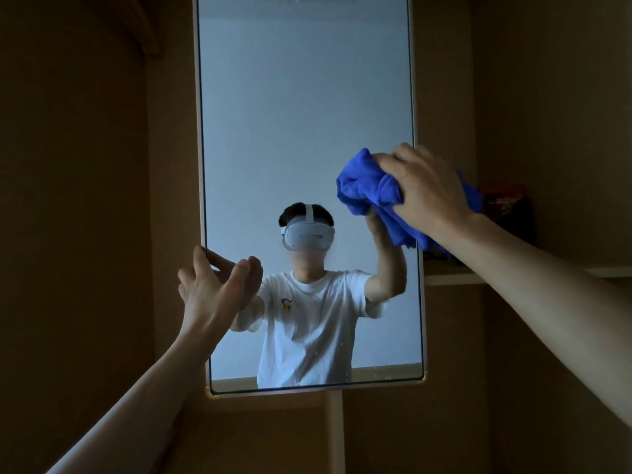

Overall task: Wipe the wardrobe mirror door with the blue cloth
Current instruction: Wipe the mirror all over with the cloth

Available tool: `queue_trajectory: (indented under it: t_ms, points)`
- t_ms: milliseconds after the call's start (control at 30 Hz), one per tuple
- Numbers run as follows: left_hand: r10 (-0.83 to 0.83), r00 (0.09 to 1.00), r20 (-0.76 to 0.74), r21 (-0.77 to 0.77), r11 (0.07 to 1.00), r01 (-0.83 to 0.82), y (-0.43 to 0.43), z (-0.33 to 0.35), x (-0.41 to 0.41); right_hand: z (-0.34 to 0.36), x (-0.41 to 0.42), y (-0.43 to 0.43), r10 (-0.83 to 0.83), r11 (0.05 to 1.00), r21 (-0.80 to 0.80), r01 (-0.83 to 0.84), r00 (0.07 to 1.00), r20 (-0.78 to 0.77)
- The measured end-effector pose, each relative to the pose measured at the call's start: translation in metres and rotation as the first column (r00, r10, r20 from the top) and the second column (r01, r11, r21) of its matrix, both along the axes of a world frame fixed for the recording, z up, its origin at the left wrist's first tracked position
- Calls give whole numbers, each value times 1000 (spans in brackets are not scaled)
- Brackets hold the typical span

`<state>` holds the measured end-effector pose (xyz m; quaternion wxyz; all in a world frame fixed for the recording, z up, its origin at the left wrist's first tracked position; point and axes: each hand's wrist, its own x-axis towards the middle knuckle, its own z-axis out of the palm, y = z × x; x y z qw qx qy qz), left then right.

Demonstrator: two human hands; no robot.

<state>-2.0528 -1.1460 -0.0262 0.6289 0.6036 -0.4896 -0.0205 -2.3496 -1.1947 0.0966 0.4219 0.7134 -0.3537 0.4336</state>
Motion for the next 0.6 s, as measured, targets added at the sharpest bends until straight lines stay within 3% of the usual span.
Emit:
queue_trajectory:
  t_ms: [300,600]
  points:
    - [13,1000,28,-21,1000,-13,1,-6,-2,-78,-11,-13,18,1000,-16,-19,999,-49]
    - [-48,998,31,12,999,47,7,-4,5,-123,-1,-8,-25,998,67,18,995,94]
